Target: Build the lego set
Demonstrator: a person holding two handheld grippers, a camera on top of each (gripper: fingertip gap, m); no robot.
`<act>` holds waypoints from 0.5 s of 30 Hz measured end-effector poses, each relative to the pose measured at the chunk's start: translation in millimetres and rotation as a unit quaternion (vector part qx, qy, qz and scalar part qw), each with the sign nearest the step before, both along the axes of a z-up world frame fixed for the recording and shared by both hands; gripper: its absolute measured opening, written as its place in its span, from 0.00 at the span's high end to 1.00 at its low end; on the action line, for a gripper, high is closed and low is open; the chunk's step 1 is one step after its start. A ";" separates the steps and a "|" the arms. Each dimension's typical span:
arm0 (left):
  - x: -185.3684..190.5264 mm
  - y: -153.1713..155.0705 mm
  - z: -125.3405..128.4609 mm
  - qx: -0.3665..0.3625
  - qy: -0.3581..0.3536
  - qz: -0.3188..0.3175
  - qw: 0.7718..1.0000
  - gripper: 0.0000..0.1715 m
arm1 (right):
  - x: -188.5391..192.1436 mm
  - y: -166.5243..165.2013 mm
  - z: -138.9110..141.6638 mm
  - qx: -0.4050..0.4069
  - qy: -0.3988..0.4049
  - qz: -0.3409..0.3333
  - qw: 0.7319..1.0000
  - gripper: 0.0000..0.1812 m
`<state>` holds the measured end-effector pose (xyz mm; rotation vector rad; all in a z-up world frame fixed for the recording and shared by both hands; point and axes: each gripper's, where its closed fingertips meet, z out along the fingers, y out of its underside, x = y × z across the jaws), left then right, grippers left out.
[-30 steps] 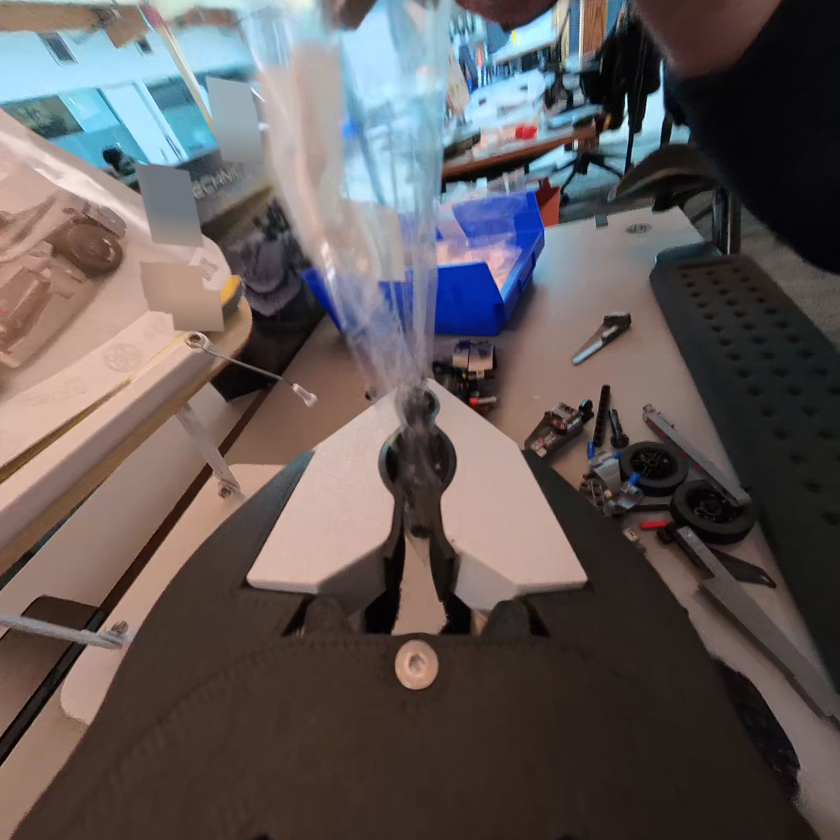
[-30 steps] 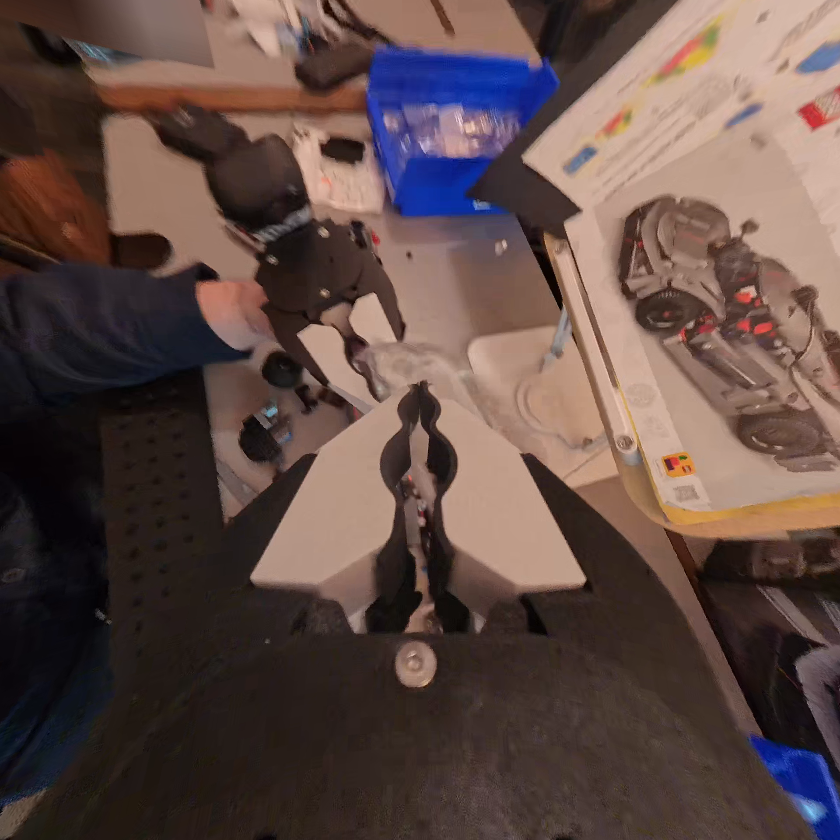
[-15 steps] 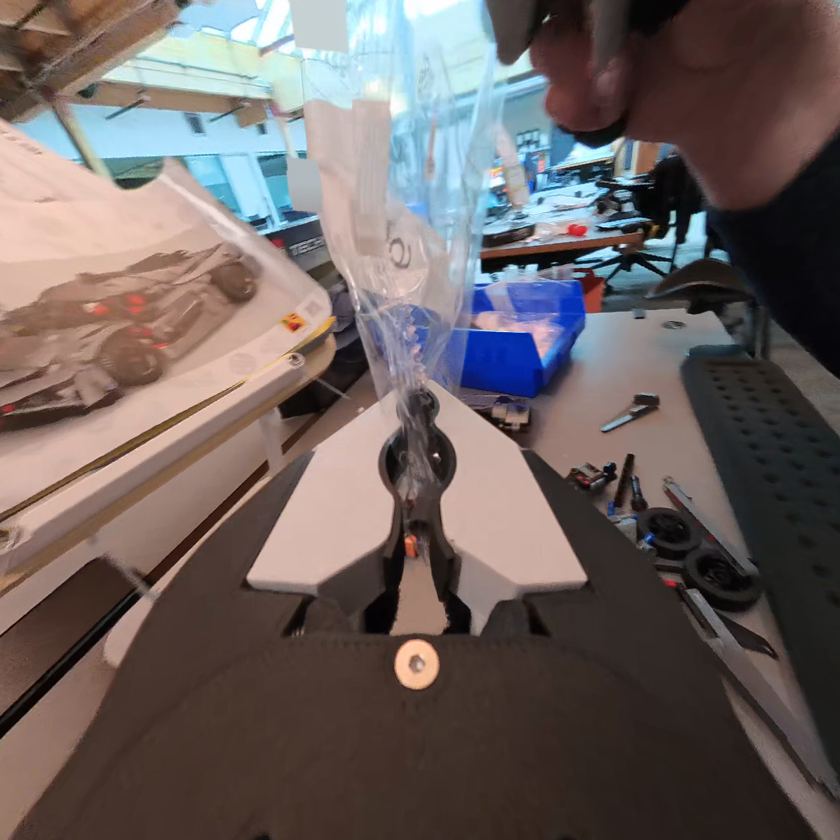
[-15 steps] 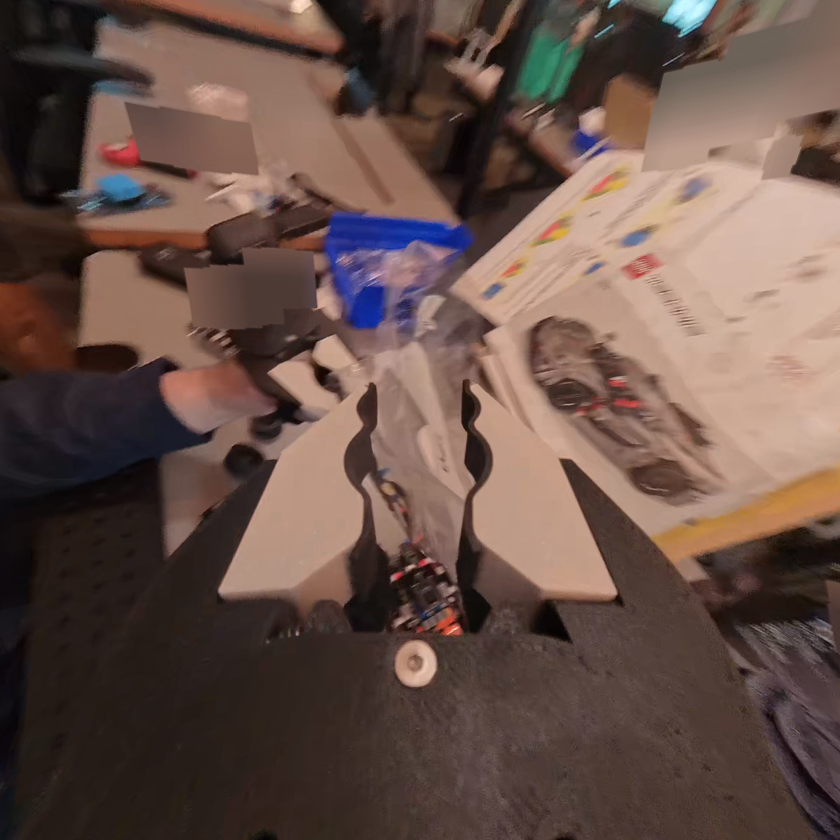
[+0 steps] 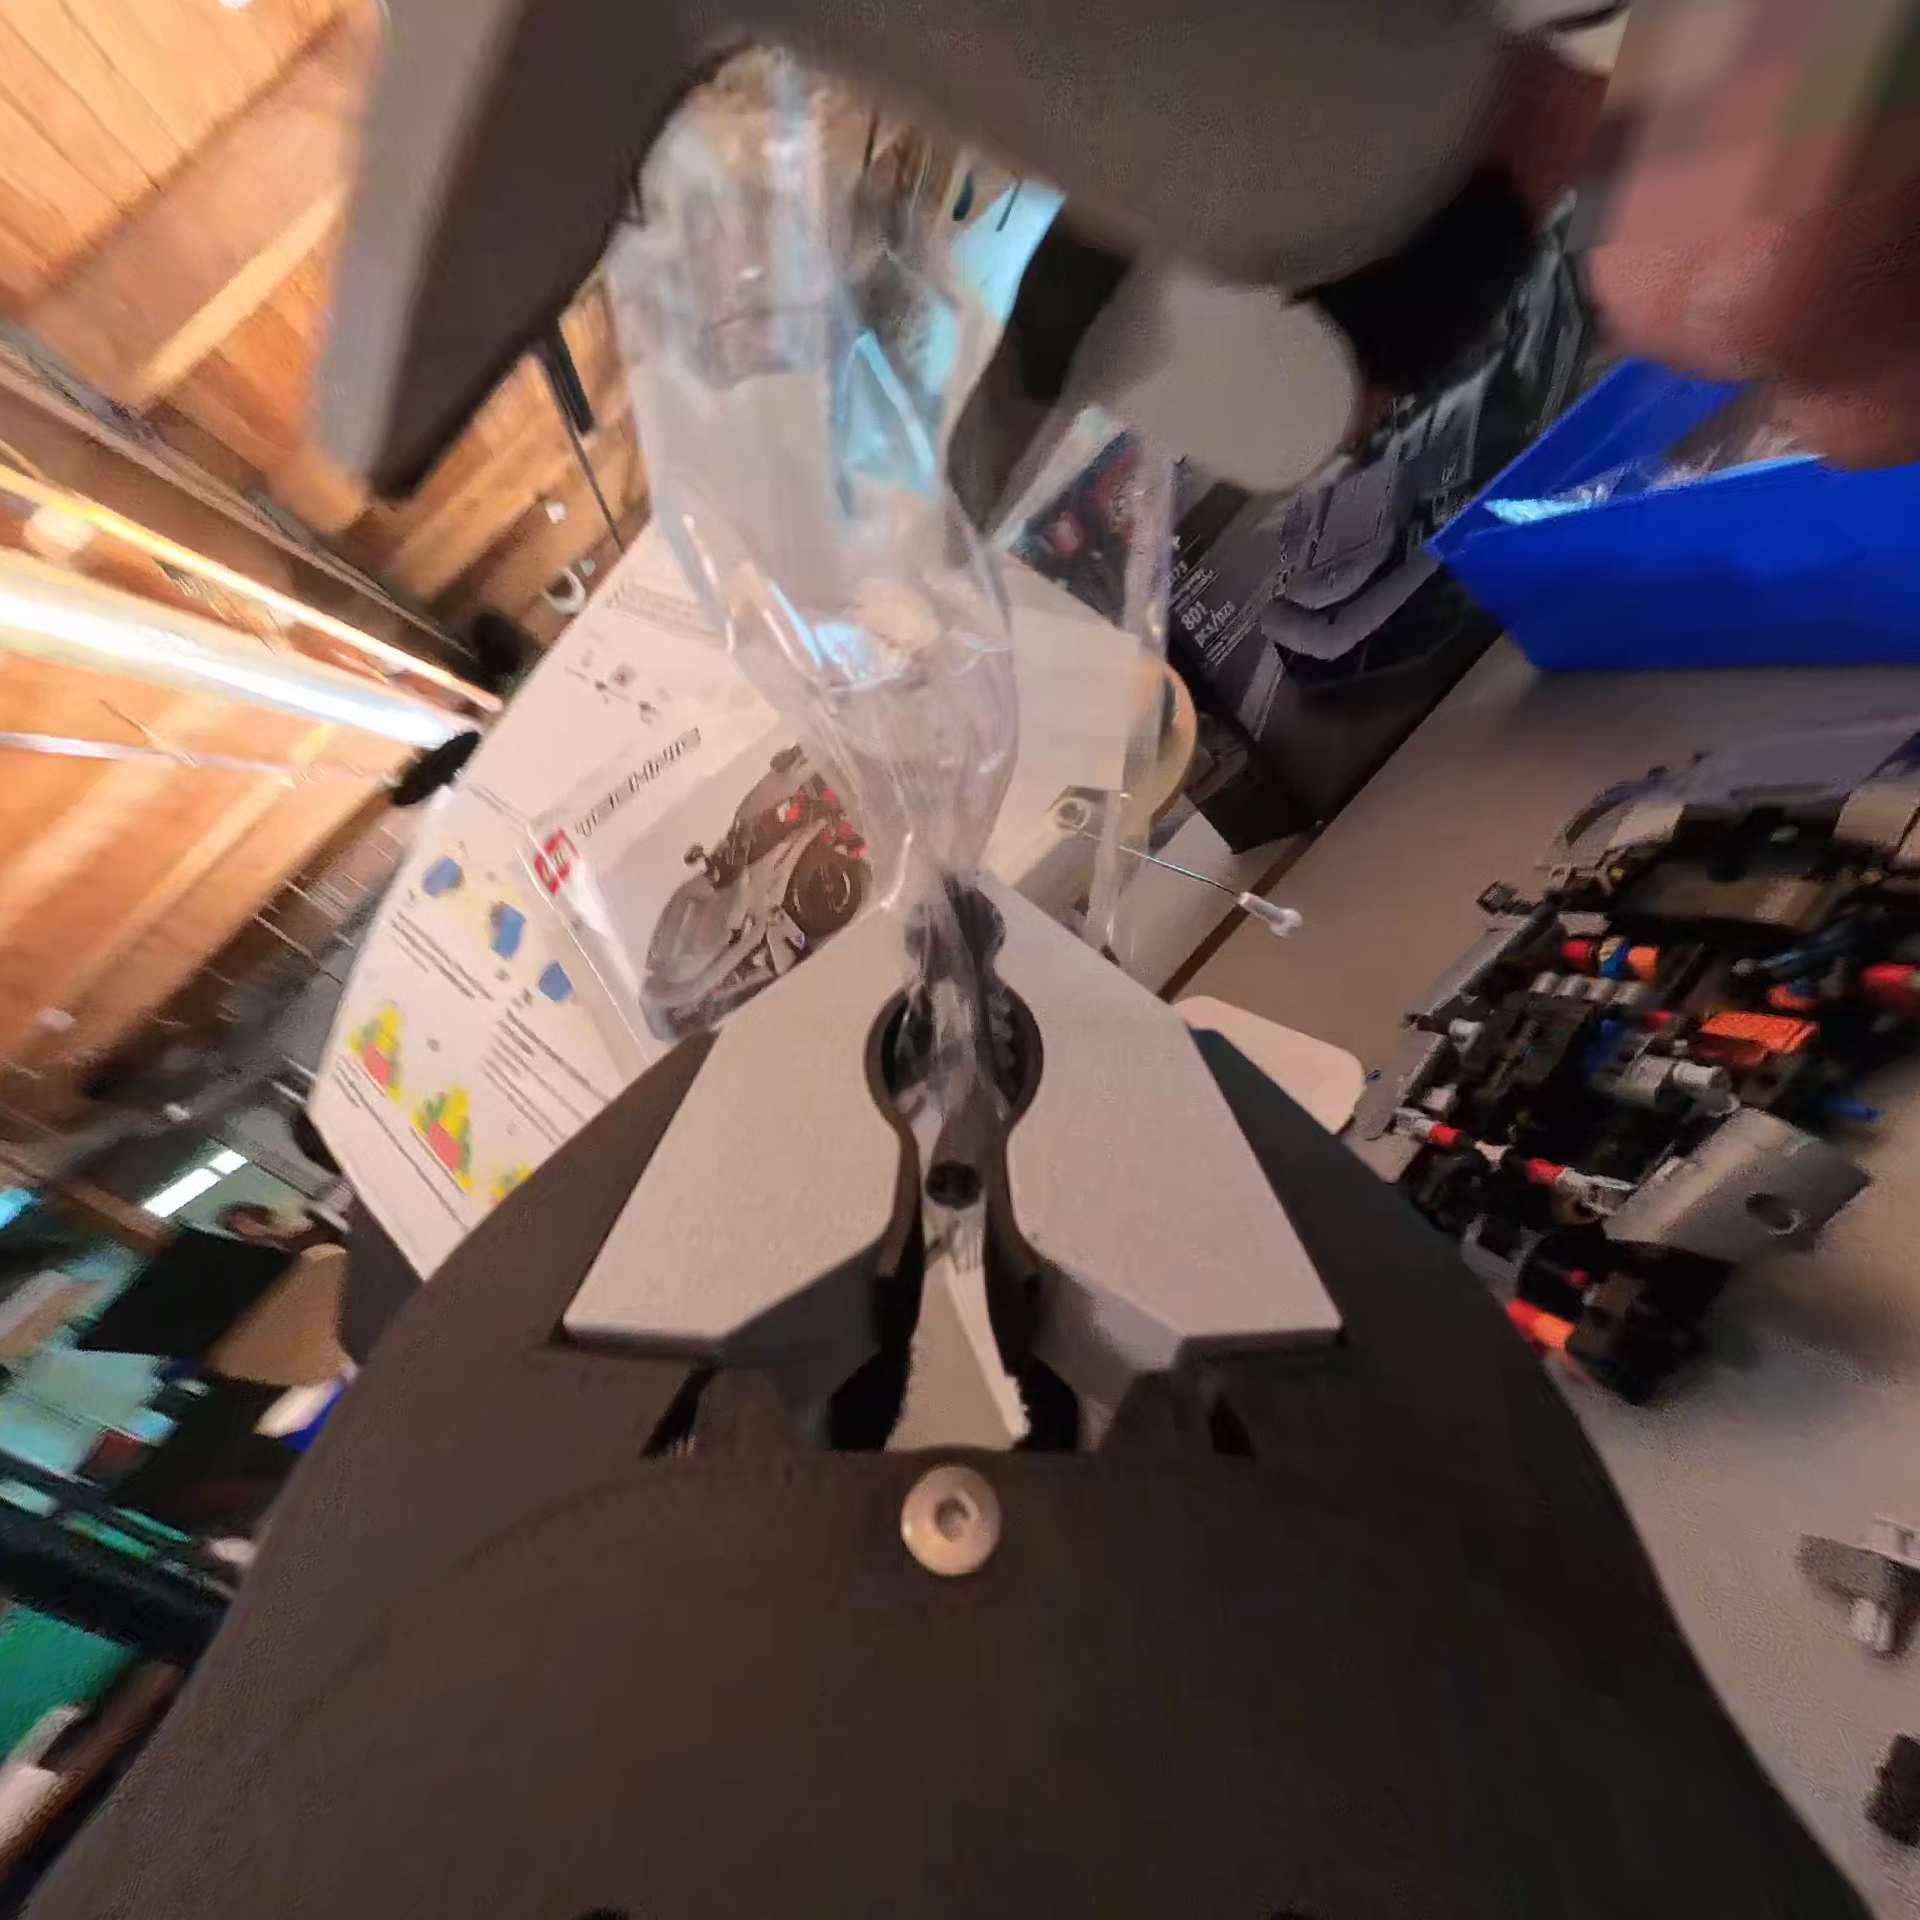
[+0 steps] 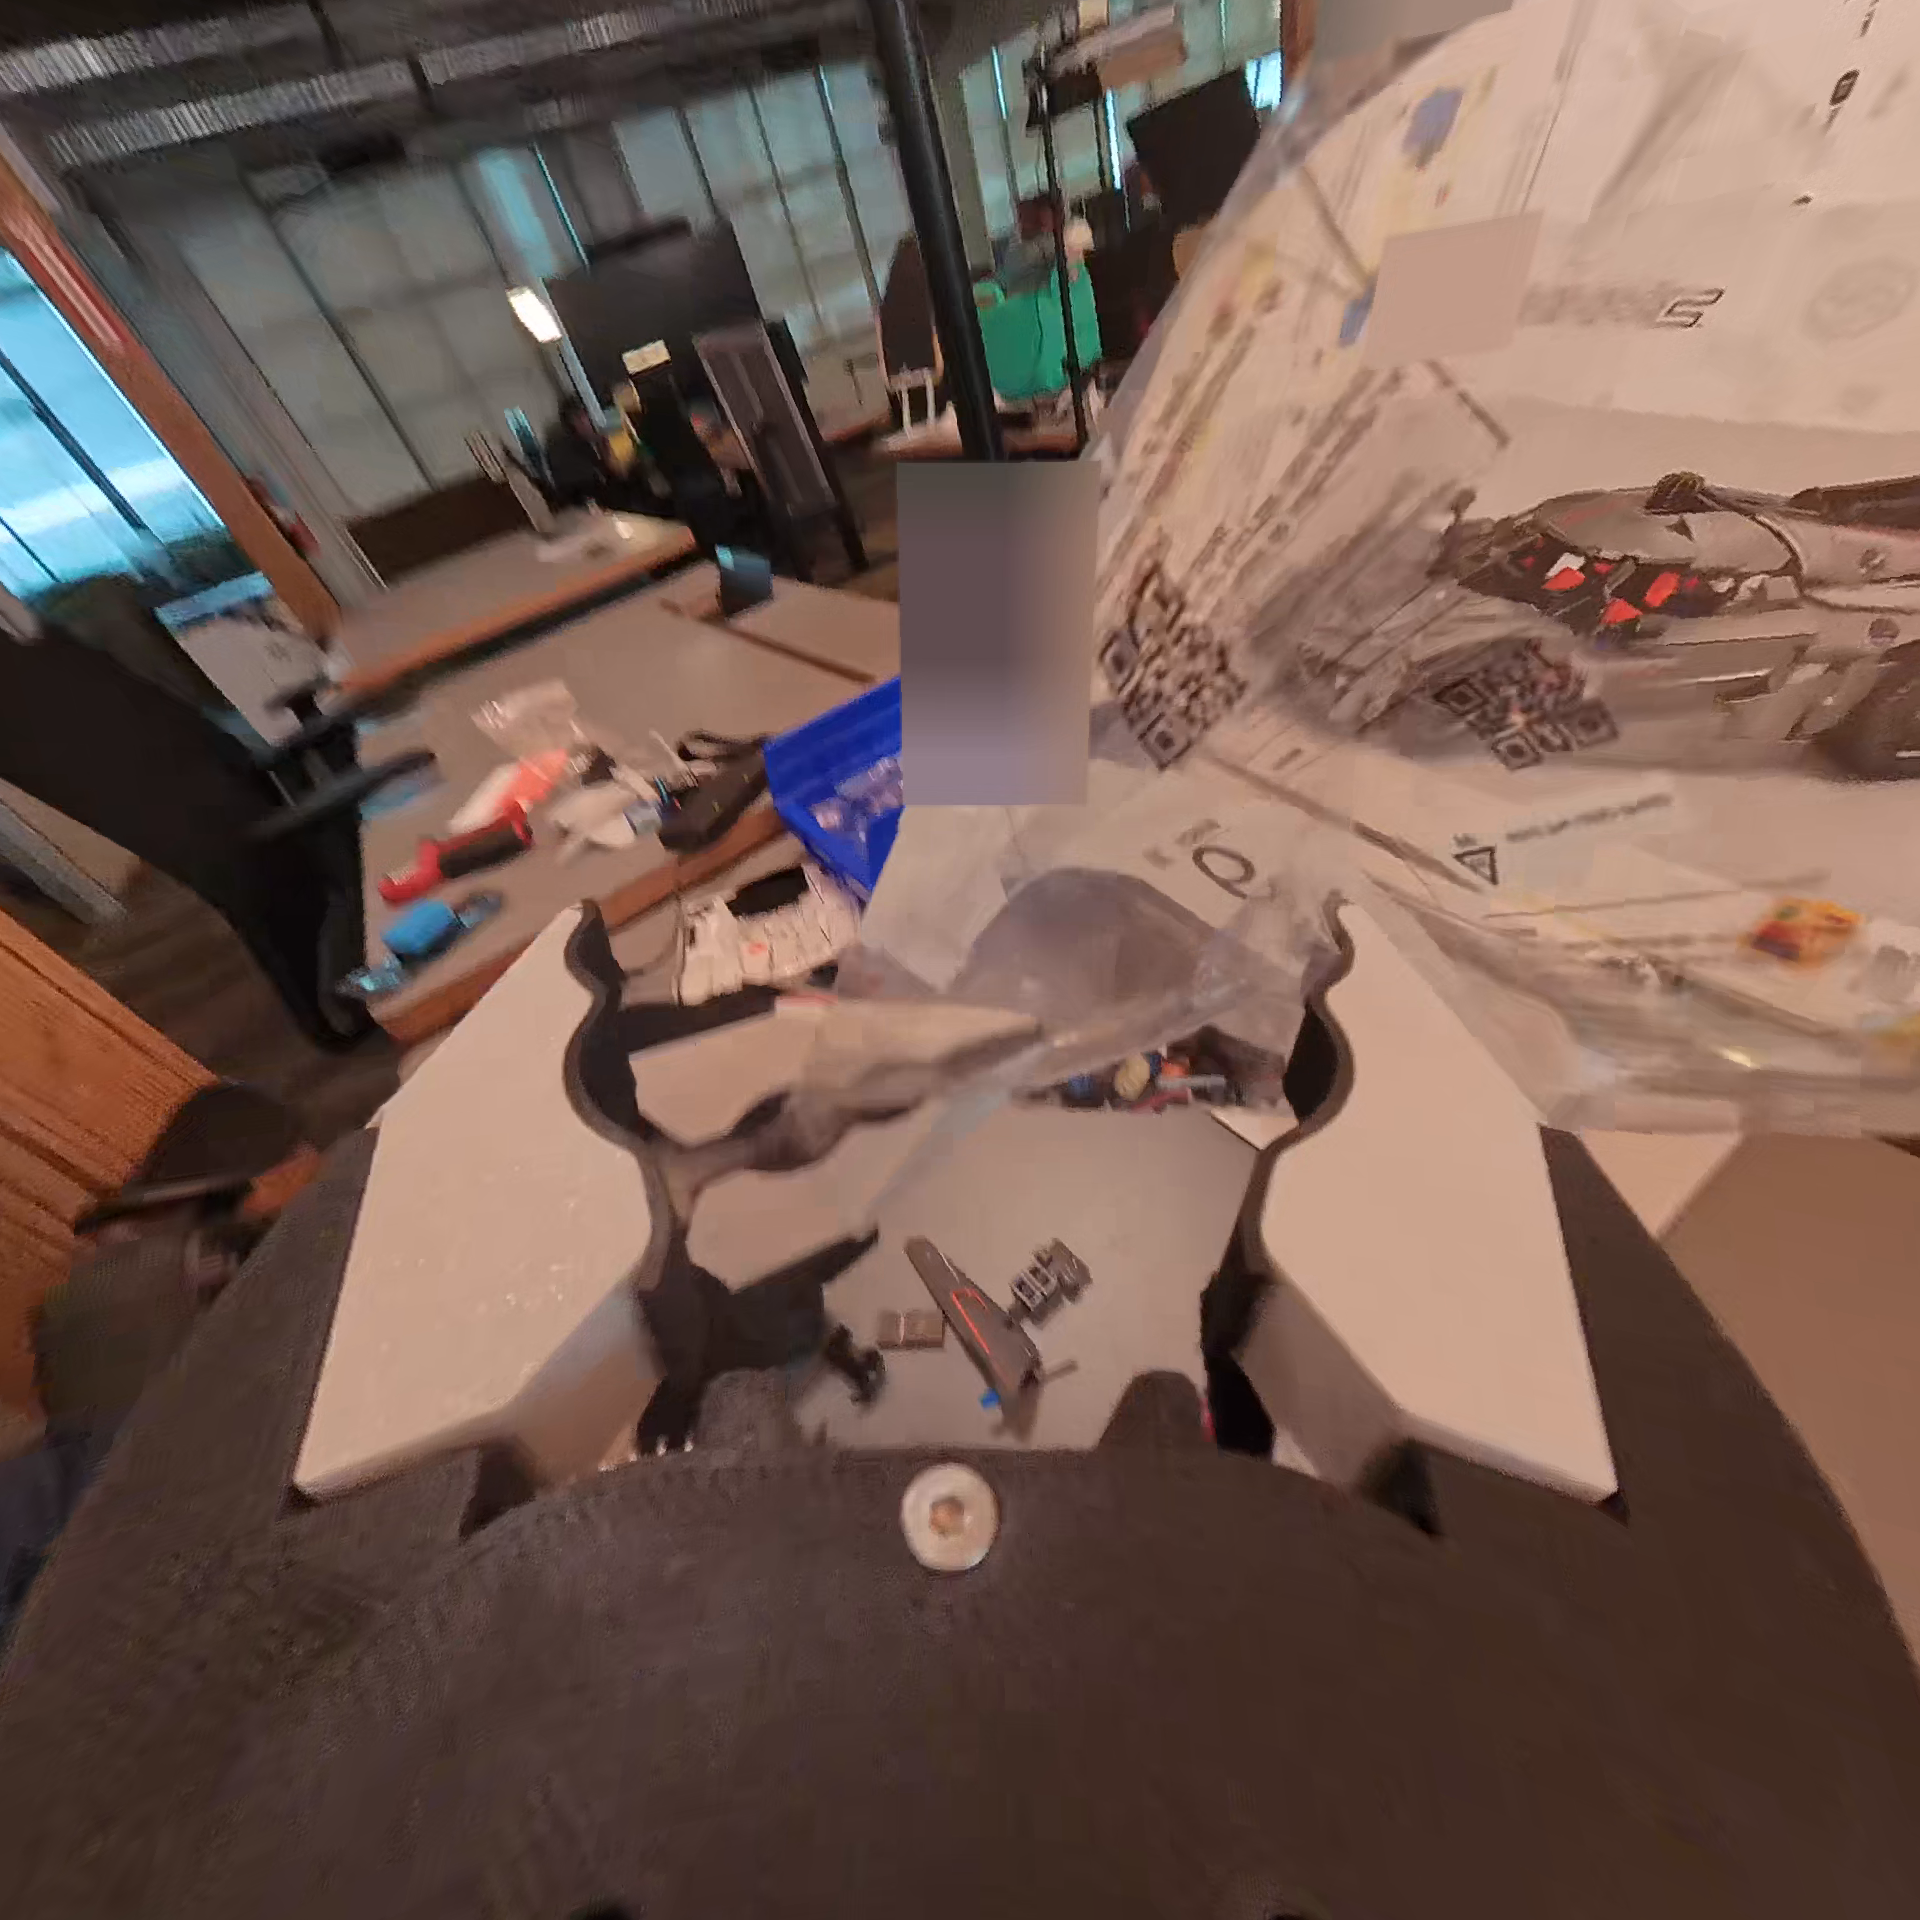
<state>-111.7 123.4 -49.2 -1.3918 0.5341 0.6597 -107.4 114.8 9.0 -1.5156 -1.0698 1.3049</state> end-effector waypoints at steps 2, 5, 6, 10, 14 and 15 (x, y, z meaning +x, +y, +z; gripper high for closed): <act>10.9 2.6 -2.3 0.003 0.049 0.005 0.999 1.00 | 4.4 10.0 2.4 -0.005 0.019 -0.009 1.000 0.39; 26.0 6.7 -7.5 -0.003 0.107 0.018 0.994 1.00 | 8.6 20.7 -2.8 0.026 0.012 -0.015 0.999 0.64; 31.1 8.8 -9.7 -0.006 0.121 0.020 0.992 1.00 | 9.3 18.9 -4.3 0.035 0.014 -0.002 0.999 0.76; 53.4 13.0 -19.8 -0.019 0.151 -0.018 0.988 0.91 | 18.7 17.8 -2.8 0.066 0.032 0.044 0.996 0.98; 70.7 -10.8 -11.5 -0.012 0.085 -0.156 0.984 0.80 | 42.2 3.4 17.4 0.062 0.082 0.154 0.983 1.00; 67.7 -18.0 -4.6 -0.008 0.049 -0.188 0.981 0.78 | 49.0 -0.1 22.1 0.062 0.090 0.179 0.978 1.00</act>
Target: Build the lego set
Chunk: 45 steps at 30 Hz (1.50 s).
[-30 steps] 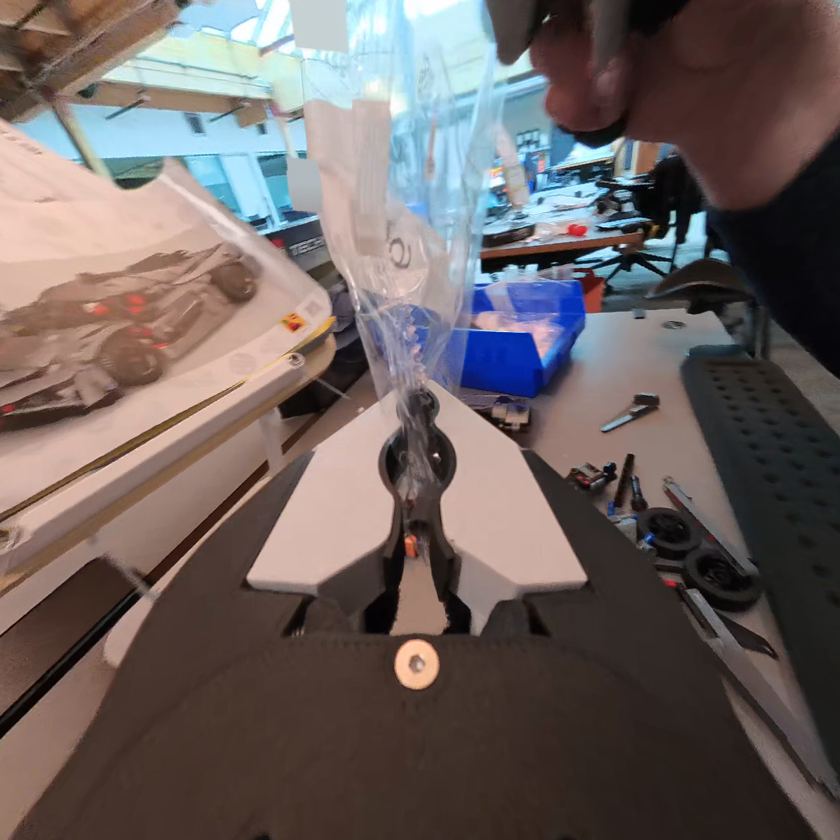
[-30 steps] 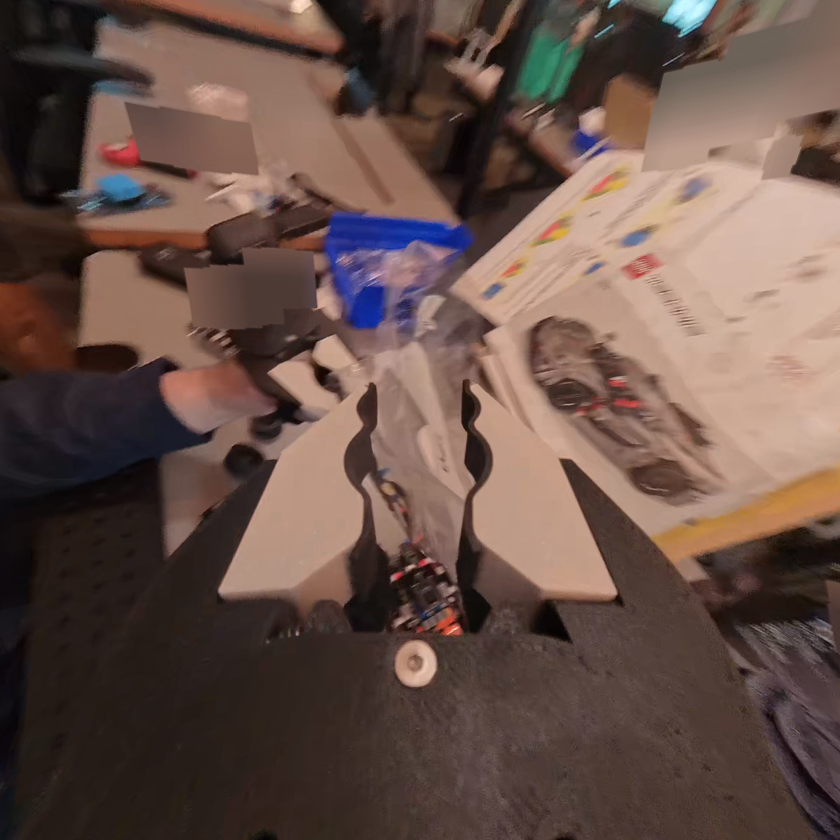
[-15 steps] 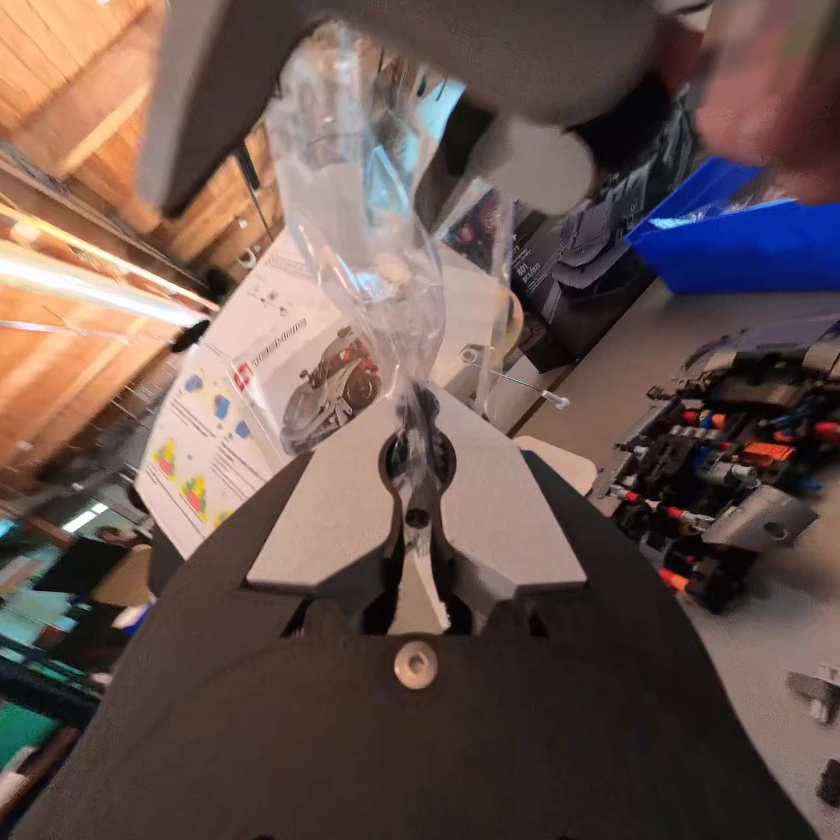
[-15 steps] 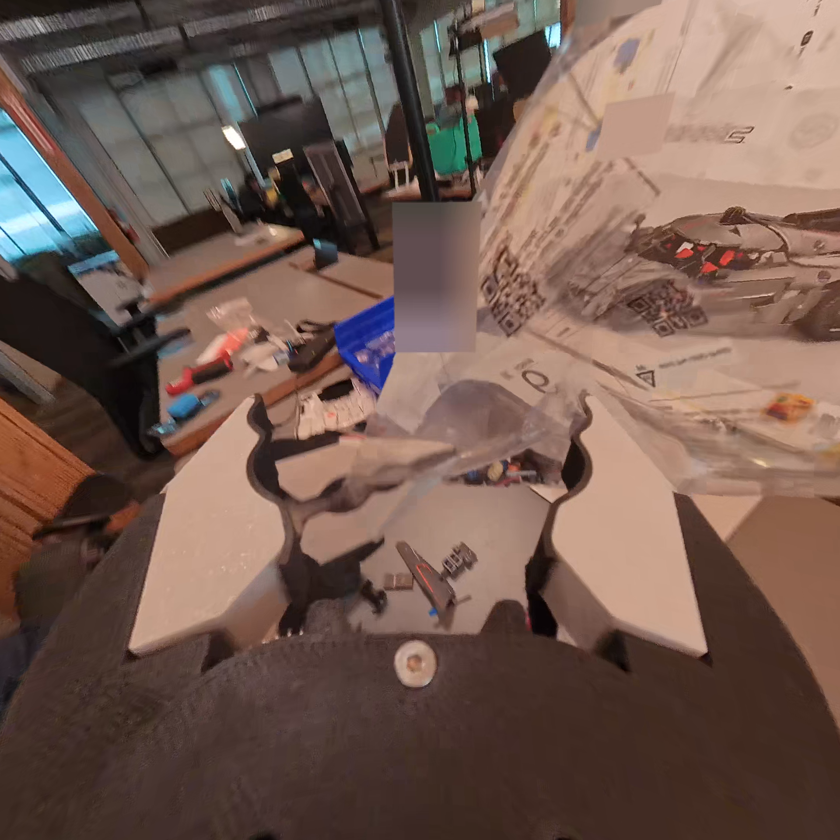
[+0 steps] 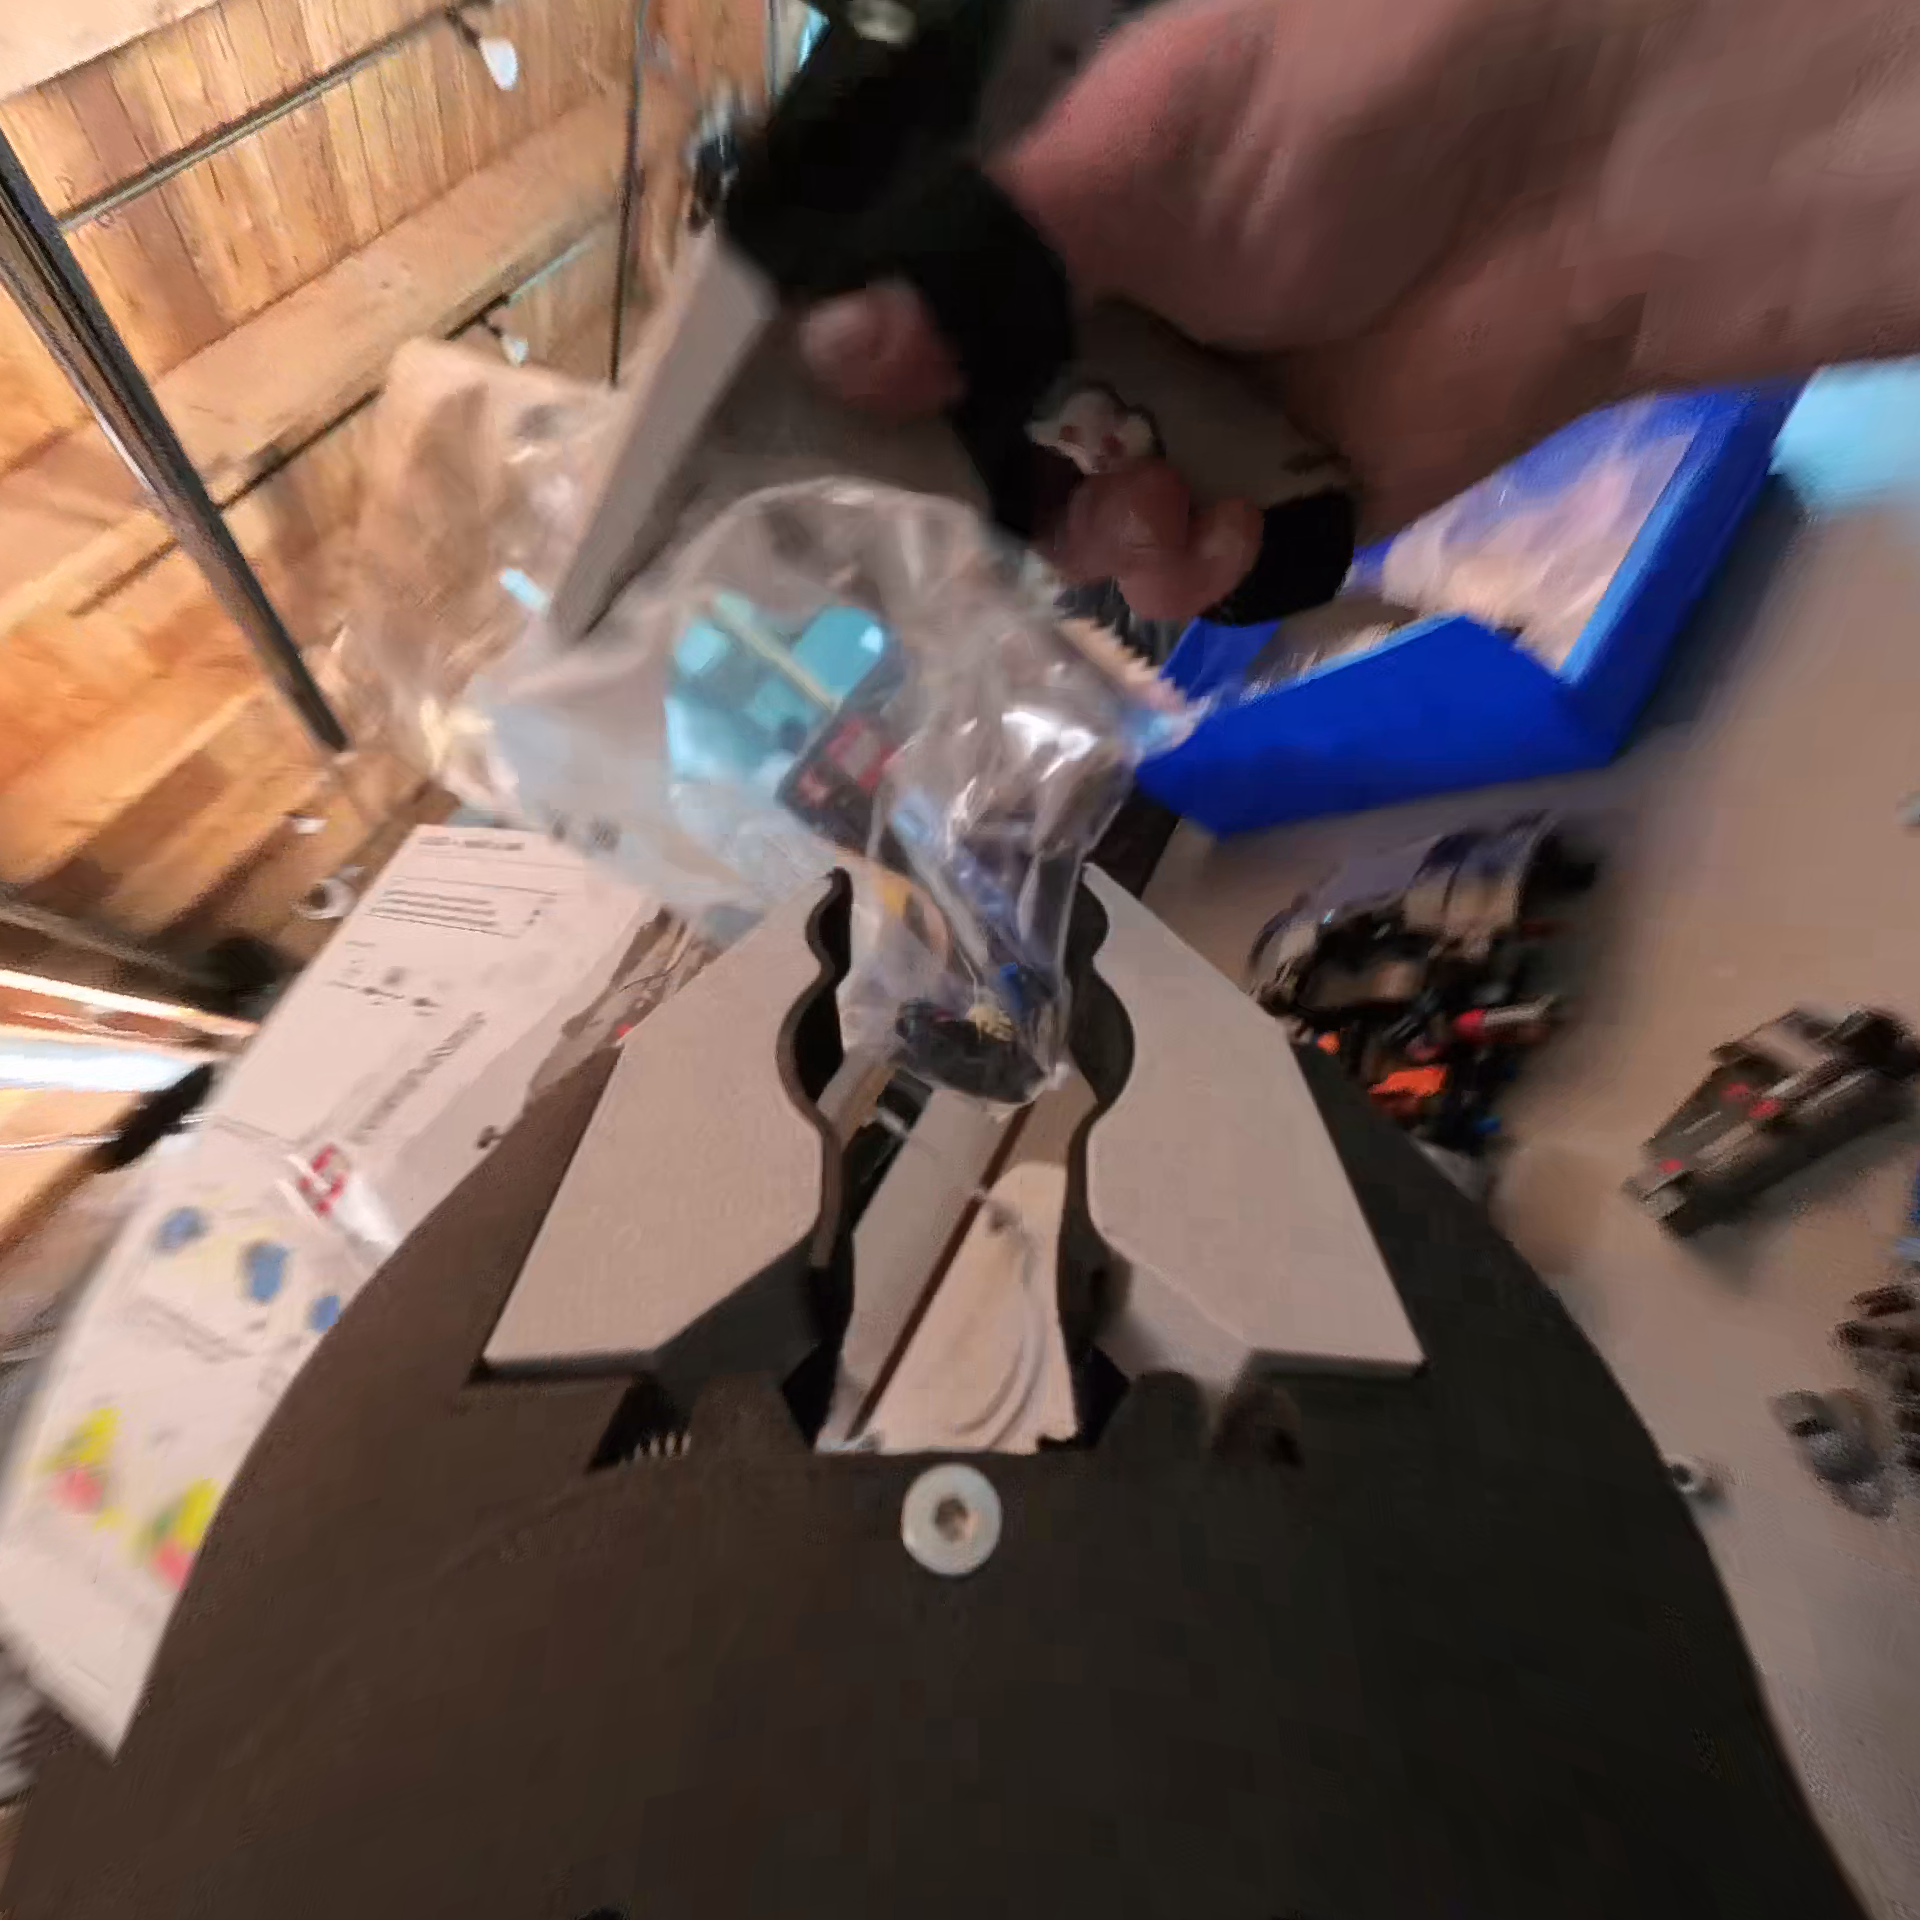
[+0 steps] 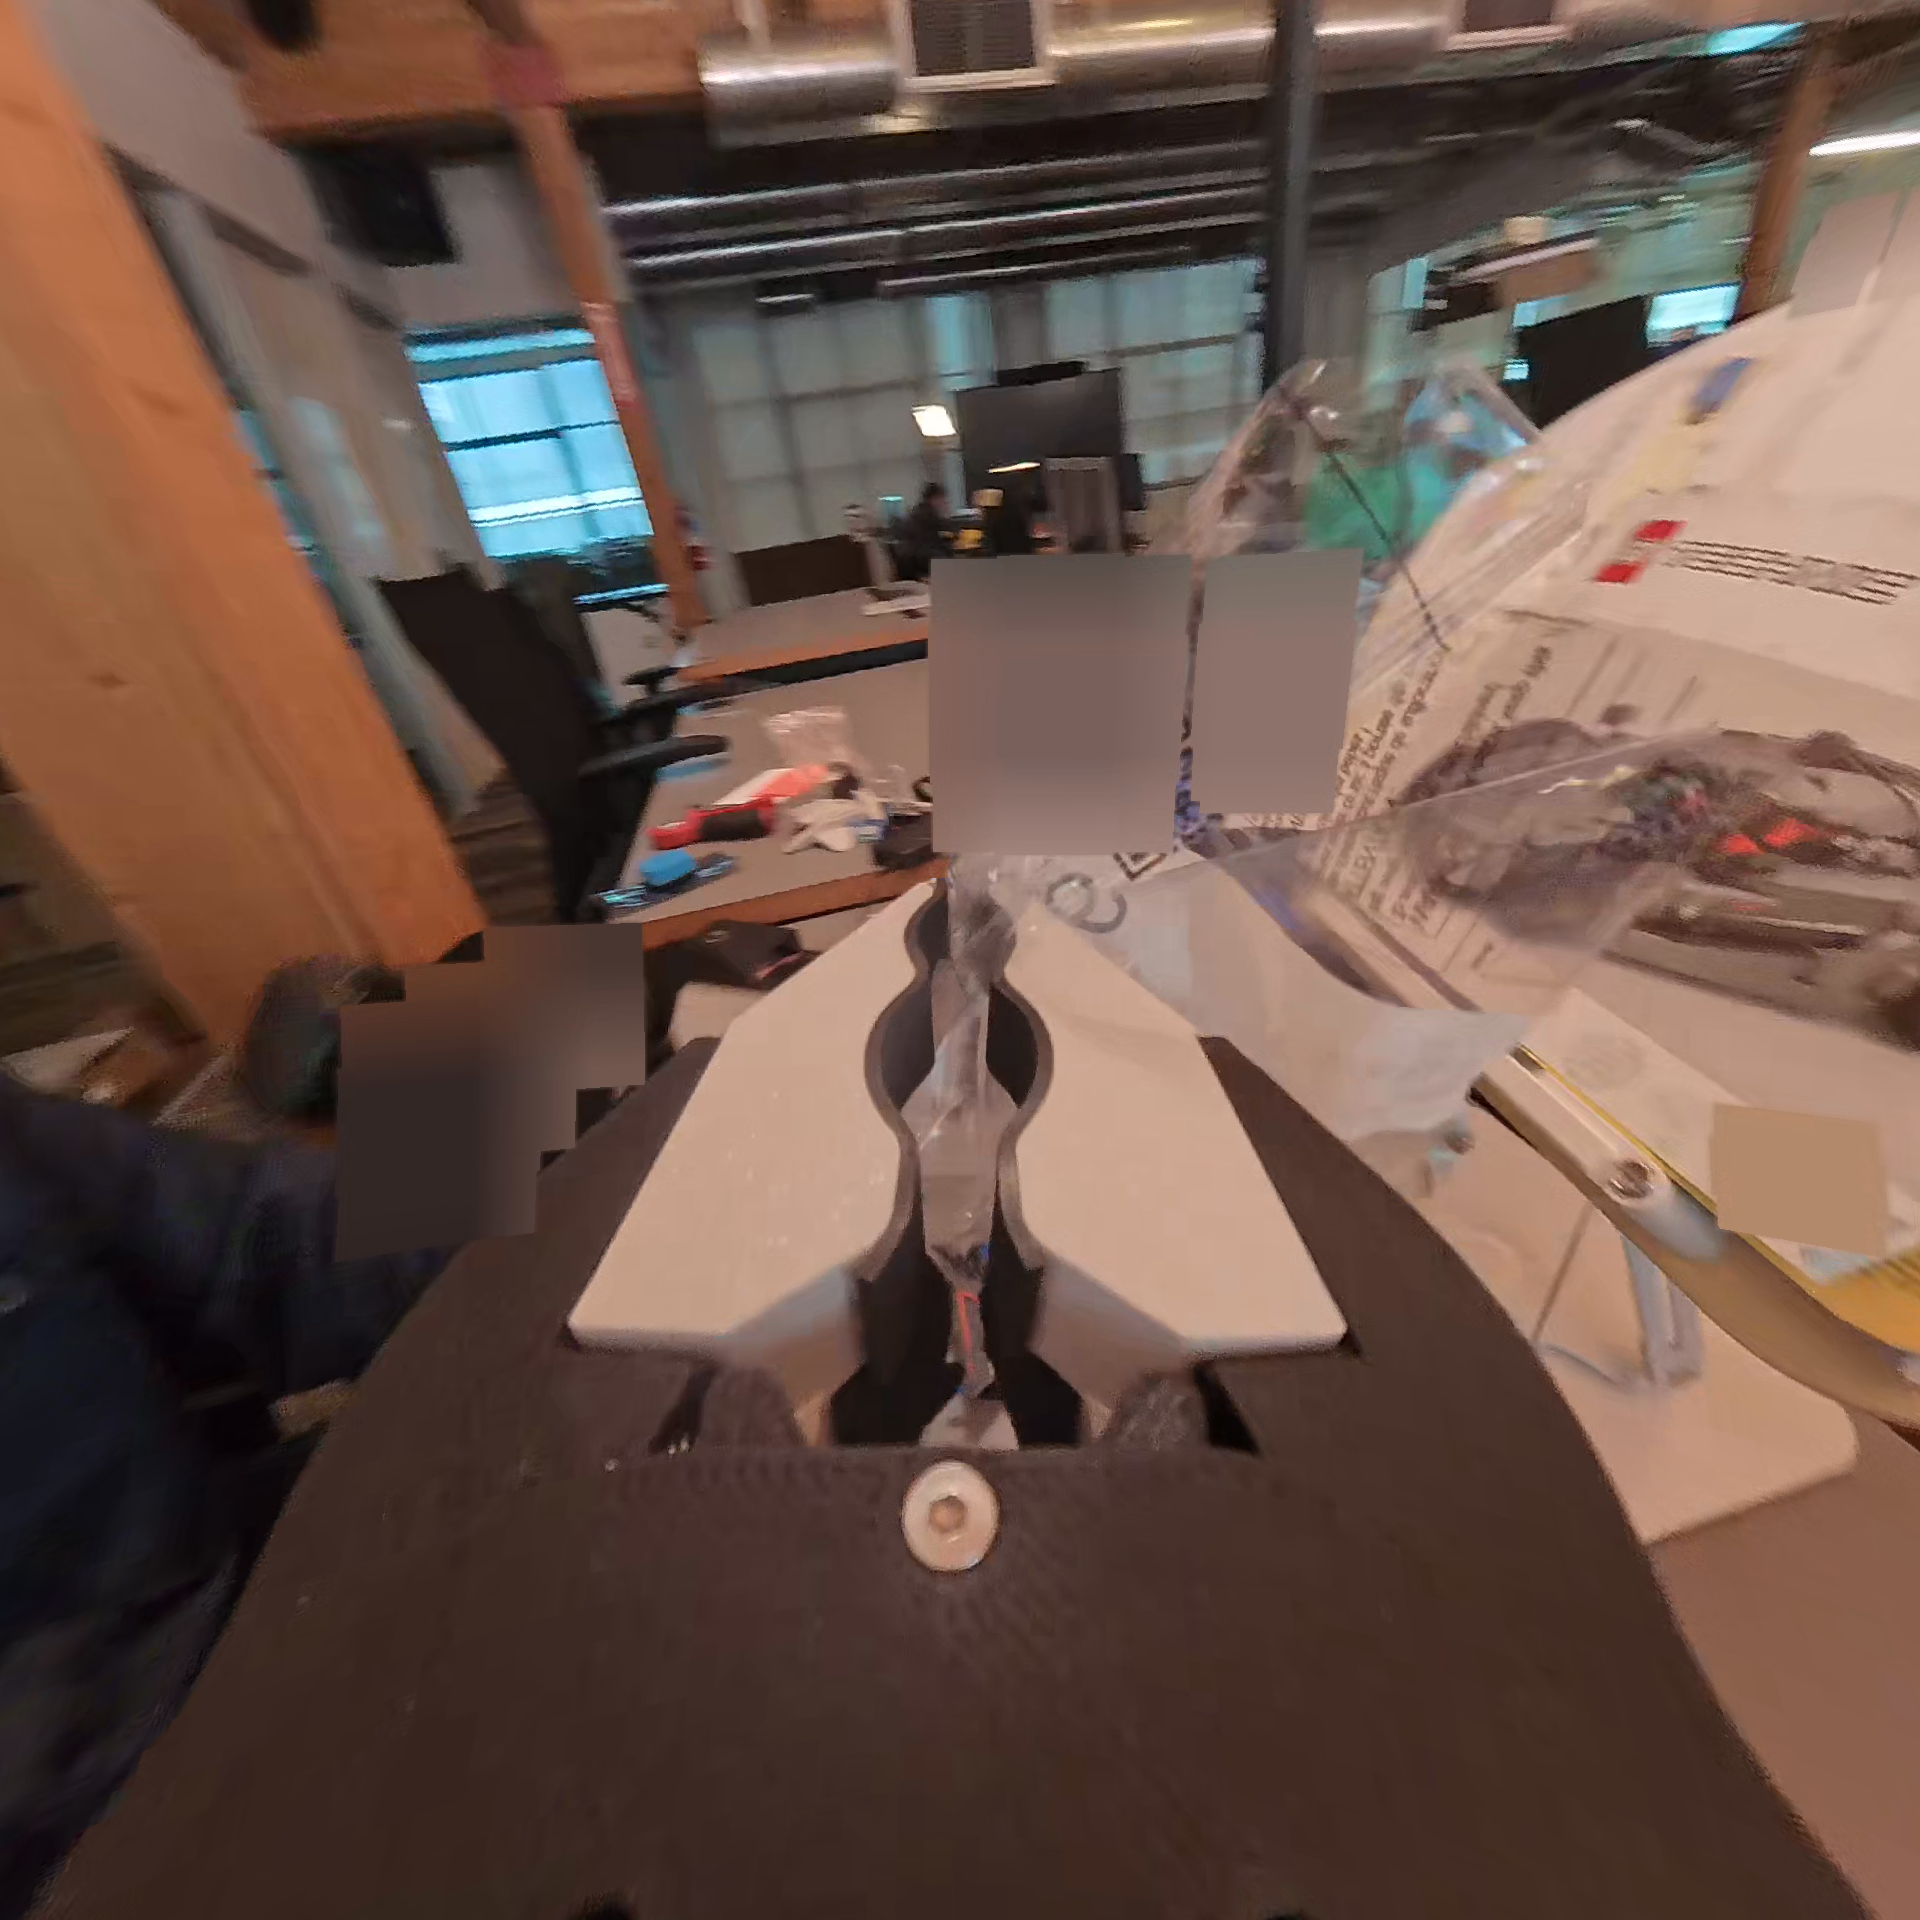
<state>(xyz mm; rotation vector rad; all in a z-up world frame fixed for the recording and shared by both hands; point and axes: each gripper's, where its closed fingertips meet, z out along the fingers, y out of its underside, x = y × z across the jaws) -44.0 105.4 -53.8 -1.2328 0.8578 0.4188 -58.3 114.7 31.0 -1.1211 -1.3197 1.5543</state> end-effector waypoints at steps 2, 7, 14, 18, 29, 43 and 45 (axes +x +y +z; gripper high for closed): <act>-9.6 -12.2 12.6 -0.018 -0.075 -0.066 0.995 0.70 | 13.9 -3.3 11.2 0.004 0.025 0.037 0.999 1.00; -53.5 -18.1 24.8 -0.103 -0.270 -0.182 0.940 0.59 | 41.5 -25.6 21.3 0.012 0.050 0.158 0.986 1.00; -25.4 -23.8 17.3 -0.275 -0.468 -0.456 0.705 0.49 | 50.9 -82.2 5.7 0.031 0.065 0.324 0.943 1.00; -16.4 -50.2 16.6 -0.285 -0.422 -0.520 0.686 0.89 | 43.8 -77.3 -3.0 0.011 0.045 0.323 0.945 0.99; -83.6 -42.7 35.9 -0.151 -0.402 -0.356 0.830 1.00 | 14.4 -5.3 -29.5 -0.017 -0.048 0.109 0.993 0.91; -90.5 -55.2 25.1 -0.223 -0.397 -0.393 0.799 0.76 | 7.9 -25.3 -38.8 -0.002 -0.088 0.156 0.984 1.00; -84.2 -58.9 23.4 -0.250 -0.400 -0.415 0.778 0.76 | 6.1 -32.8 -41.2 0.016 -0.104 0.172 0.979 1.00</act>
